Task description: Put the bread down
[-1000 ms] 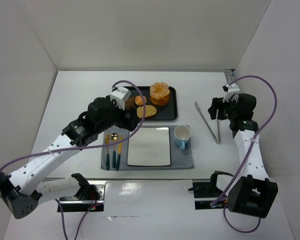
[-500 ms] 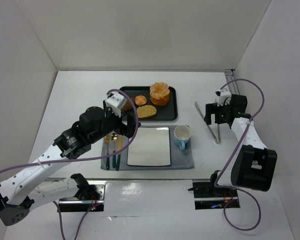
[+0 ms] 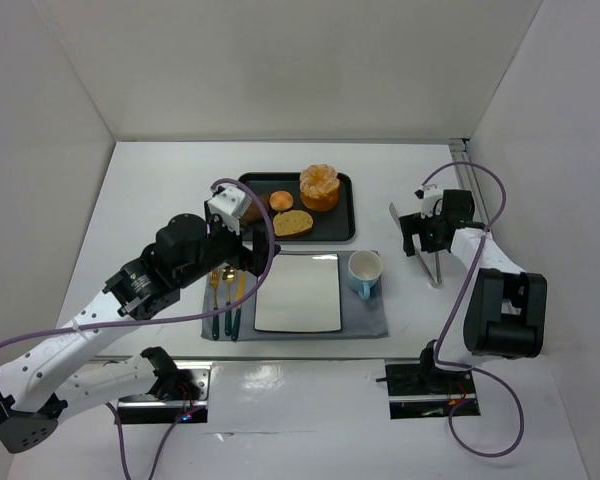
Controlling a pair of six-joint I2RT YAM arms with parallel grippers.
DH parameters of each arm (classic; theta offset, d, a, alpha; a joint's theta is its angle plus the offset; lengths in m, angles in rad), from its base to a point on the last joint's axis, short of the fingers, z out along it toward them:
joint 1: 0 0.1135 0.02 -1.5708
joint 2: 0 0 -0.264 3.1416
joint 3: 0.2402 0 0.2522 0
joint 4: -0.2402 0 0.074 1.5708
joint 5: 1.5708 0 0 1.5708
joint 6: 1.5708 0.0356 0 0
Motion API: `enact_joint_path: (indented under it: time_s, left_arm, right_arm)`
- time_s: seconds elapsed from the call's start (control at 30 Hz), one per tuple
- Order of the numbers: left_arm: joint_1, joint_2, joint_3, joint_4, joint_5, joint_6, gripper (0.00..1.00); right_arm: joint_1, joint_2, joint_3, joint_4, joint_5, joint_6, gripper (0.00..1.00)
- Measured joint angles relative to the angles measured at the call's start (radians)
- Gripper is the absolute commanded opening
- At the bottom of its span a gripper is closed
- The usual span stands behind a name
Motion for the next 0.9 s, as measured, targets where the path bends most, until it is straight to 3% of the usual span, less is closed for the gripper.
enact_joint_path:
  time_s: [0.9]
  left_arm:
    - [0.0,0.0,0.0,0.003,0.0,0.0,0.99]
  right_arm:
    - [0.005,0.123,0.0,0.021,0.126,0.03,1.0]
